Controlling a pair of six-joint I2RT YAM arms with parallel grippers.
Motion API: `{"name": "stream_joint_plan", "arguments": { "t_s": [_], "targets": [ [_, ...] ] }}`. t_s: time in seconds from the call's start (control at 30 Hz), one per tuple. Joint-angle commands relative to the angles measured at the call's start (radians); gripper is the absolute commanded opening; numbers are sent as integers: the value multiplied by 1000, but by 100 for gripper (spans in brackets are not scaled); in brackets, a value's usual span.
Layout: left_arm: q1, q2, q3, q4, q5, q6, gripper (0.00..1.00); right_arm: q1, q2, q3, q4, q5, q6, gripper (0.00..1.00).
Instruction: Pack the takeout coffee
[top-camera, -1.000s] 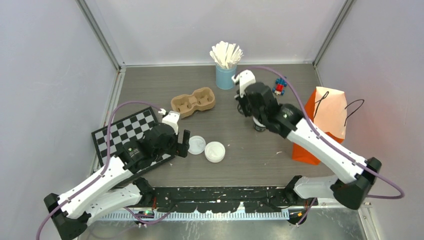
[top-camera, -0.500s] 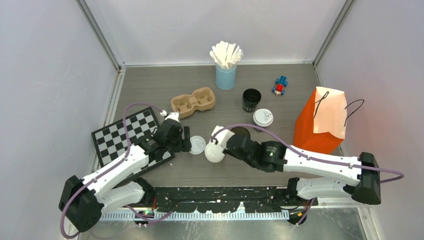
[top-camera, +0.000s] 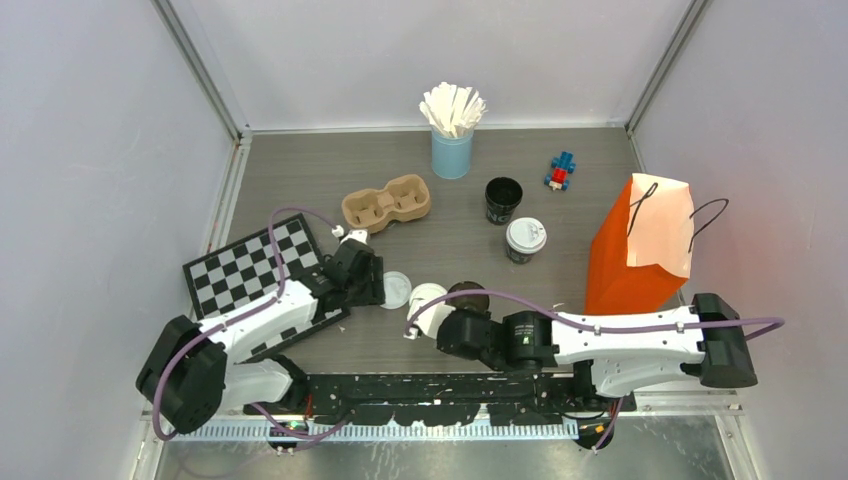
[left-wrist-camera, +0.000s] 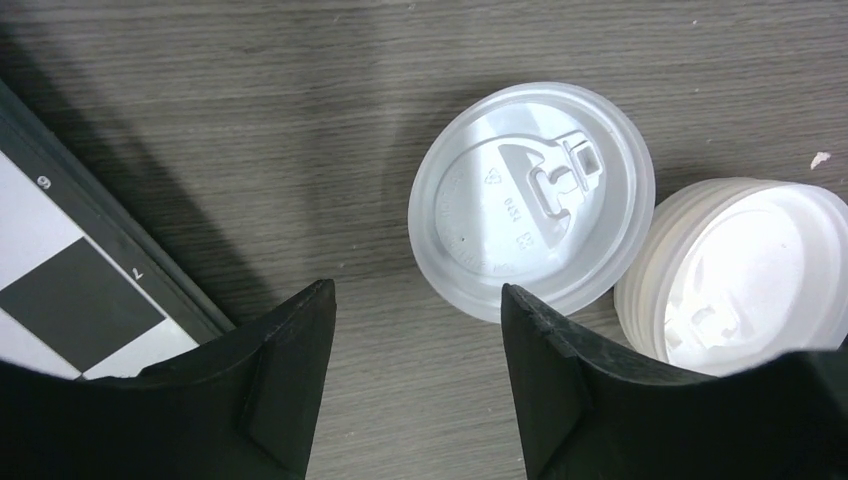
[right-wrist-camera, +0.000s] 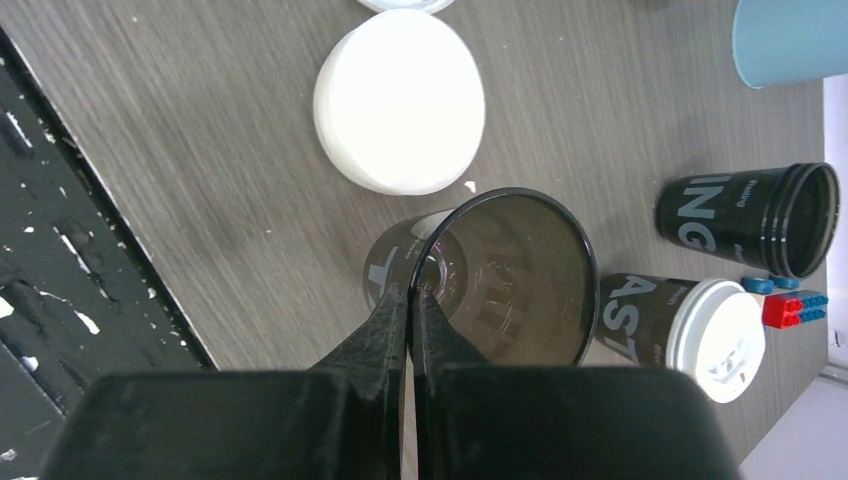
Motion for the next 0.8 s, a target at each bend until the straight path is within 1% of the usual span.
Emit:
{"name": "stream_joint_plan", "arguments": {
  "t_s": [0.0, 0.27, 0.5, 0.6, 0.77],
  "targets": [
    [7, 21, -9, 121, -9, -3, 62, 35, 28, -21, 52, 33, 51, 0],
    [8, 119, -9, 170, -14, -1, 54, 71, 50, -51, 119, 34, 80, 0],
    [9, 168, -14, 208, -18, 6, 50, 83, 59, -127, 273, 12, 53, 0],
    [8, 176, -15, 221, -19, 13, 38, 87, 87, -129, 291, 16, 50, 0],
    [10, 174, -1, 216, -16, 38, 9, 95, 114, -127, 339, 31, 24, 0]
  ]
}}
